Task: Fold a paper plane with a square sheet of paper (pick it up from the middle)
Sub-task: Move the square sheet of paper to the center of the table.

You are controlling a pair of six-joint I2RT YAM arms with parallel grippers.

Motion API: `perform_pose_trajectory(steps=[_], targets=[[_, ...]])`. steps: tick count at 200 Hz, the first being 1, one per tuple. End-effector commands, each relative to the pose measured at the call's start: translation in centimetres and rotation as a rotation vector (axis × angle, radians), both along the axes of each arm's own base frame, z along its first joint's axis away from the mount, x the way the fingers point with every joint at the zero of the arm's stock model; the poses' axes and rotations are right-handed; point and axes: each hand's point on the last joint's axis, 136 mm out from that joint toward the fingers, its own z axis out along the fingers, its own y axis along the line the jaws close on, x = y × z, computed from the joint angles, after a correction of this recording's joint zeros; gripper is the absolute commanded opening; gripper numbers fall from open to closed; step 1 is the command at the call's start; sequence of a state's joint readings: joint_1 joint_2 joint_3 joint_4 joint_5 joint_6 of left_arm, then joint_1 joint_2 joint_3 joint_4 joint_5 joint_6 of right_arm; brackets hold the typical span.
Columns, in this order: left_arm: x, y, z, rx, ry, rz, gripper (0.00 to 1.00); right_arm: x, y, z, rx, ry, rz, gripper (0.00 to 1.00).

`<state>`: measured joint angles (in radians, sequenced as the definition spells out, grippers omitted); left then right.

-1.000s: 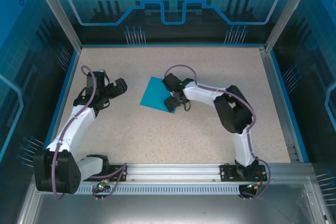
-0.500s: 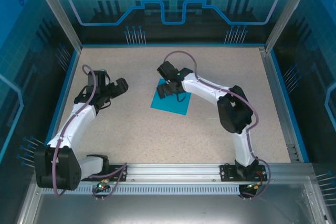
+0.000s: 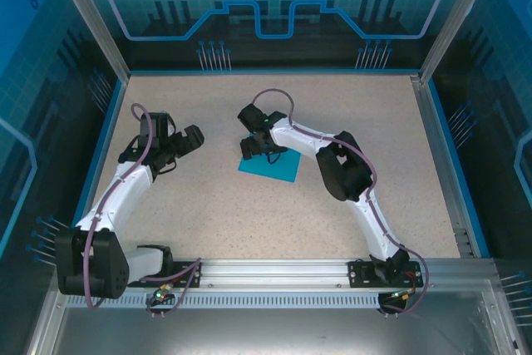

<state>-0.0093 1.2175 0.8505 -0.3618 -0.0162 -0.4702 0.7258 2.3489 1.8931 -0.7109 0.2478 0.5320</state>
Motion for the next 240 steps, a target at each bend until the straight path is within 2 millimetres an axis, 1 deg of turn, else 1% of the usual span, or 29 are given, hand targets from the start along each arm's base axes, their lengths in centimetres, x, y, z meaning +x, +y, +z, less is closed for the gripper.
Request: perform_pose_trajectory(steps=[1,11,14,27,38,47,65,76,83,93,100,110,118,126,137,146,152,162,168,189,240], targets=[[0.3,-0.5,0.8,-0.028,-0.004,-0.013,0.99,-4.6,-1.2,-3.6,-0.028,0.186,0.117,0.95],[0.4,-0.5,0.8,-0.028,-0.004,-0.014,0.98,-6.3,-2.2,-4.8,-0.046,0.232,0.161,0.94],[0.4,-0.4,0.8,-0.027,-0.004,-0.013,0.99,-6.6,-2.4,-4.3,-0.043,0.226,0.174,0.95],[0.4,-0.5,0.7,-0.028,-0.002,-0.015,0.98,-9.0,-4.1,-4.9,-0.065,0.265,0.22,0.95],[0.4,-0.5,0.7,-0.031,-0.001,-0.016,0.99,-10.9,-5.3,-4.8,-0.071,0.287,0.259,0.94],[0.4,-0.6,0.7,-0.036,0.0,-0.019,0.98,-12.8,-6.5,-4.7,-0.08,0.311,0.287,0.94],[0.4,-0.8,0.7,-0.046,0.002,-0.022,0.98,-16.3,-7.9,-4.5,-0.061,0.341,0.35,0.94],[0.3,-0.9,0.7,-0.052,0.002,-0.024,0.98,-17.6,-8.7,-4.4,-0.067,0.345,0.365,0.94],[0.3,-1.0,0.7,-0.059,0.002,-0.024,0.98,-17.9,-9.2,-4.3,-0.073,0.341,0.358,0.94],[0.3,-1.1,0.5,-0.068,0.004,-0.026,0.99,-17.8,-9.3,-3.7,-0.071,0.32,0.349,0.94],[0.2,-1.3,0.4,-0.078,0.007,-0.027,0.98,-17.4,-9.2,-3.0,-0.068,0.294,0.334,0.94],[0.2,-1.4,0.3,-0.089,0.01,-0.029,0.98,-16.2,-8.7,-1.2,-0.051,0.239,0.3,0.94],[0.1,-1.4,0.1,-0.093,0.02,-0.025,0.98,-15.1,-8.1,0.7,-0.026,0.185,0.256,0.94],[0.1,-1.5,0.0,-0.098,0.029,-0.024,0.99,-14.0,-7.8,2.7,-0.002,0.133,0.195,0.95],[-0.1,-1.5,0.0,-0.102,0.042,-0.024,0.99,-12.9,-7.8,5.0,0.027,0.076,0.09,0.97],[-0.1,-1.6,0.0,-0.103,0.048,-0.028,0.98,-12.4,-8.3,6.1,0.032,0.053,-0.013,0.99],[-0.2,-1.6,0.0,-0.103,0.054,-0.029,0.99,-12.2,-9.0,6.5,0.022,0.044,-0.101,0.99],[-0.4,-1.7,-0.1,-0.104,0.069,-0.033,0.98,-12.3,-10.3,6.7,-0.009,0.05,-0.218,0.99],[-0.4,-1.7,-0.1,-0.103,0.077,-0.037,0.98,-12.4,-10.7,6.6,-0.015,0.057,-0.274,0.99],[-0.5,-2.0,-0.3,-0.103,0.096,-0.06,0.99,-12.6,-11.1,5.6,-0.015,0.077,-0.38,0.99],[-0.5,-2.3,-0.3,-0.1,0.111,-0.097,0.98,-12.1,-10.1,3.9,-0.022,0.141,-0.391,0.99]])
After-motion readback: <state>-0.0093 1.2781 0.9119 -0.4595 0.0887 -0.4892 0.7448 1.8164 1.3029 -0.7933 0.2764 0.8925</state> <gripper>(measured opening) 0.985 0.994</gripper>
